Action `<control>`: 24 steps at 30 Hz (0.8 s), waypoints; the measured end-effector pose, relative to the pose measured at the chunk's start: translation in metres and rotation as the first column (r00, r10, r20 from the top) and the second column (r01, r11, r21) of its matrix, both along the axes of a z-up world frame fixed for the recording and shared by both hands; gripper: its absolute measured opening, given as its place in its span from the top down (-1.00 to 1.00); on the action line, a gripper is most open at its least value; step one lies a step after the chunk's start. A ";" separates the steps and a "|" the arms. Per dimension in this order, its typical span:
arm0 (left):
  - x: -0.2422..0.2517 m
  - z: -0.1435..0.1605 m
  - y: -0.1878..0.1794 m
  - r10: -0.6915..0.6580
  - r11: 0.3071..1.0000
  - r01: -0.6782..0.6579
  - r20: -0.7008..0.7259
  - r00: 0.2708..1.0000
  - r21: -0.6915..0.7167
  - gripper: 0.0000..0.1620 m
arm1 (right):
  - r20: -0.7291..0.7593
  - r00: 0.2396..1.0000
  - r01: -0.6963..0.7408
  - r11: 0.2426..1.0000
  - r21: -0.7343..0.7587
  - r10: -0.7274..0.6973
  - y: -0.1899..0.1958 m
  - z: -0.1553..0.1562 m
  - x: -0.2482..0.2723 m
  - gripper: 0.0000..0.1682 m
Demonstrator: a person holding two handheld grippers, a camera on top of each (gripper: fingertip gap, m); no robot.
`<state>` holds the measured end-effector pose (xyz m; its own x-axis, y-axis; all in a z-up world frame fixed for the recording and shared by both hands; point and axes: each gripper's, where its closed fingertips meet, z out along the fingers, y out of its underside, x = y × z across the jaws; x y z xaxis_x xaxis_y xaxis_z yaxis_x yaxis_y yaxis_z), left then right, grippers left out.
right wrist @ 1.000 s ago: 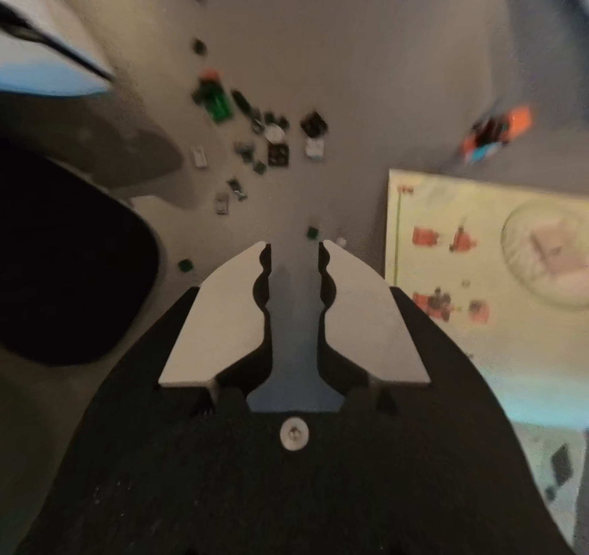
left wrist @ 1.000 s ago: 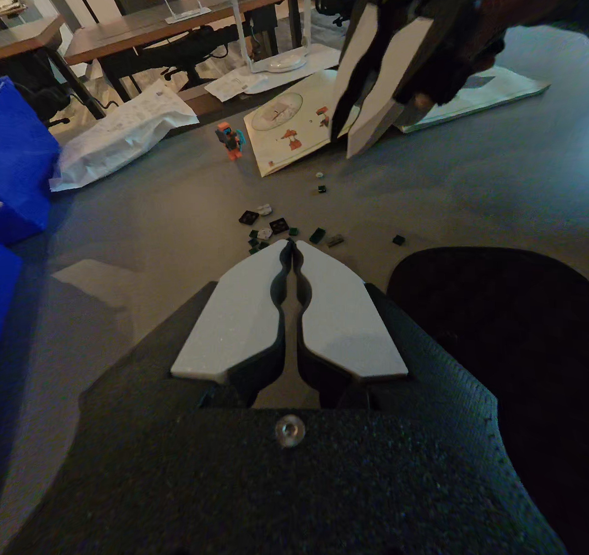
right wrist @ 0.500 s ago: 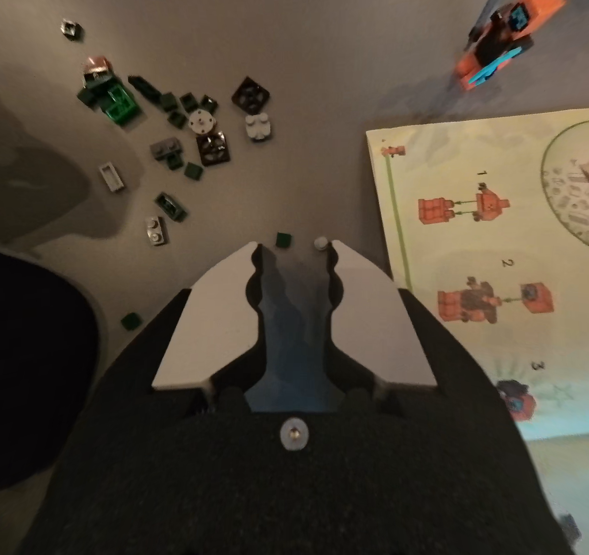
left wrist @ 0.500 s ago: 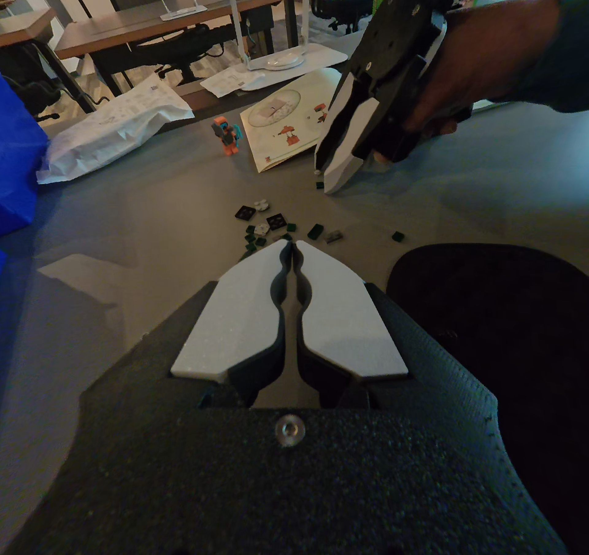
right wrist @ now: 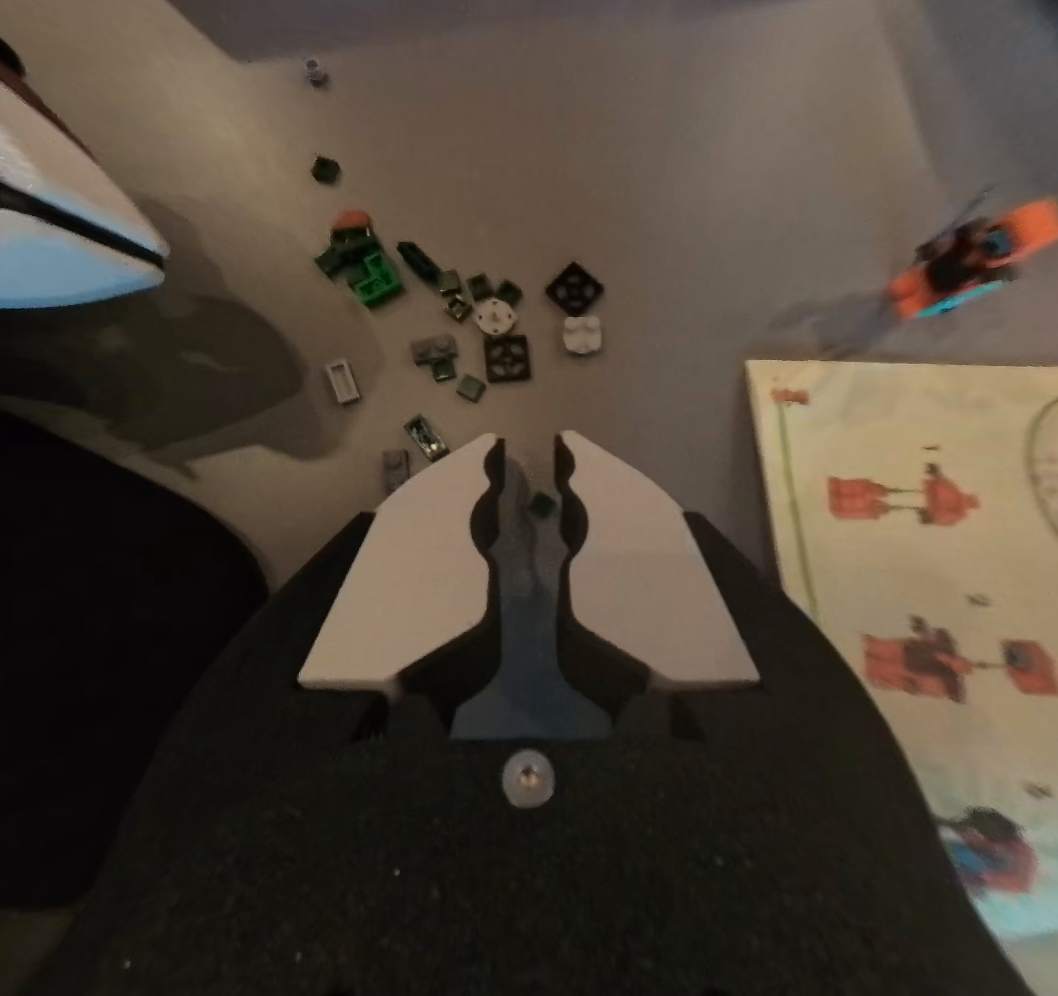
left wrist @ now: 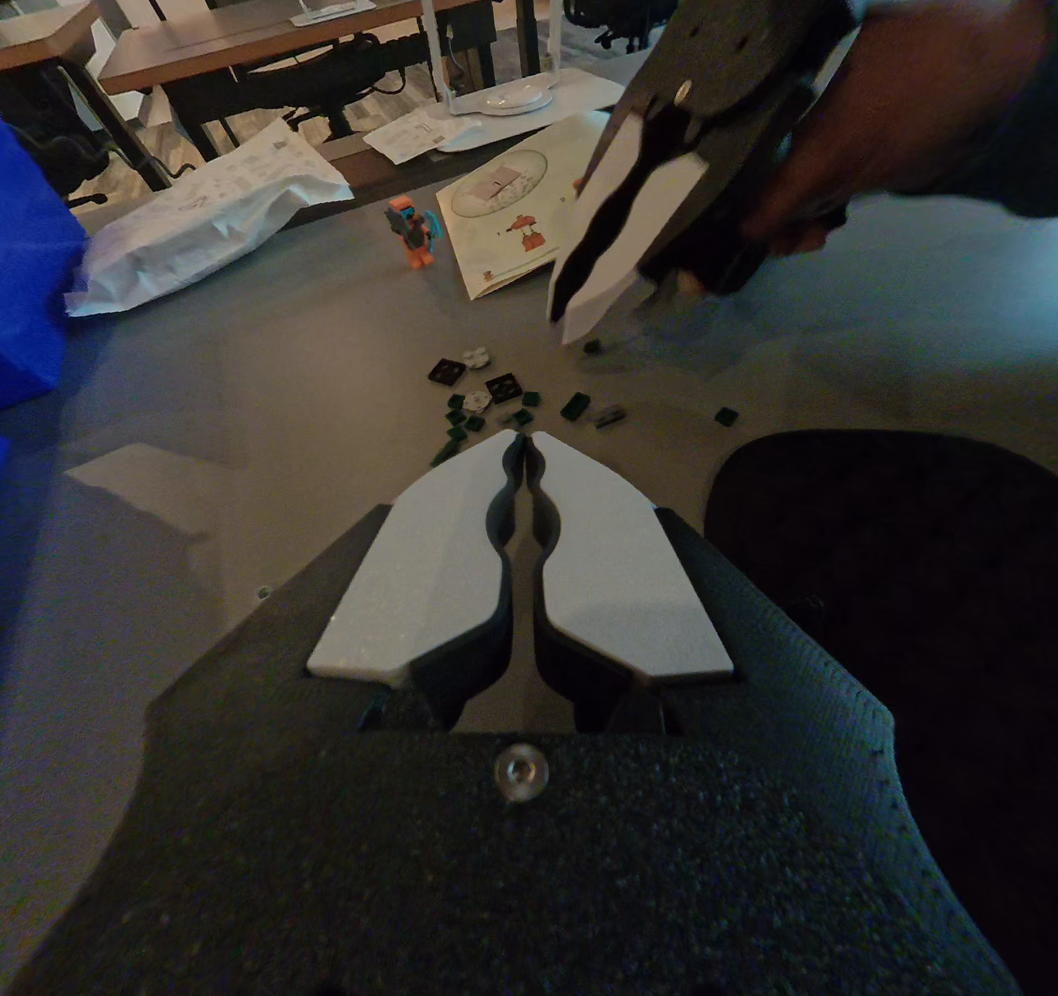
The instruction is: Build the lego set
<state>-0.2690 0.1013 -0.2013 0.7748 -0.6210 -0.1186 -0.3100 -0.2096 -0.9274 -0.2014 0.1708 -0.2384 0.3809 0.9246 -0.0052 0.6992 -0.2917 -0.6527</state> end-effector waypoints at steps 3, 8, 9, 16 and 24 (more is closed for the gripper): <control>-0.005 -0.001 0.003 0.018 1.000 -0.018 0.001 1.000 -0.005 1.00 | 0.034 0.999 -0.001 1.000 0.001 0.001 0.005 0.000 0.017 0.76; -0.010 -0.002 0.009 0.044 0.999 -0.044 -0.007 0.999 -0.013 1.00 | 0.019 1.000 -0.002 0.998 -0.057 0.003 0.004 -0.011 0.024 0.80; -0.010 -0.002 0.010 0.045 0.999 -0.045 -0.009 0.999 -0.013 1.00 | 0.022 1.000 0.001 0.998 -0.057 0.000 0.004 -0.013 0.023 0.81; -0.010 -0.004 0.009 0.042 0.999 -0.042 -0.019 0.999 -0.019 1.00 | 0.024 1.000 -0.007 0.997 -0.075 0.009 0.008 -0.017 0.019 0.92; -0.010 -0.005 0.009 0.041 0.999 -0.041 -0.017 0.999 -0.019 1.00 | -0.020 0.999 -0.033 0.996 -0.086 0.031 0.005 -0.016 0.004 1.00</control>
<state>-0.2789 0.1106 -0.2059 0.7975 -0.5913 -0.1197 -0.3158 -0.2401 -0.9180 -0.1977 0.1754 -0.2545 0.3504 0.9321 -0.0920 0.6972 -0.3252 -0.6388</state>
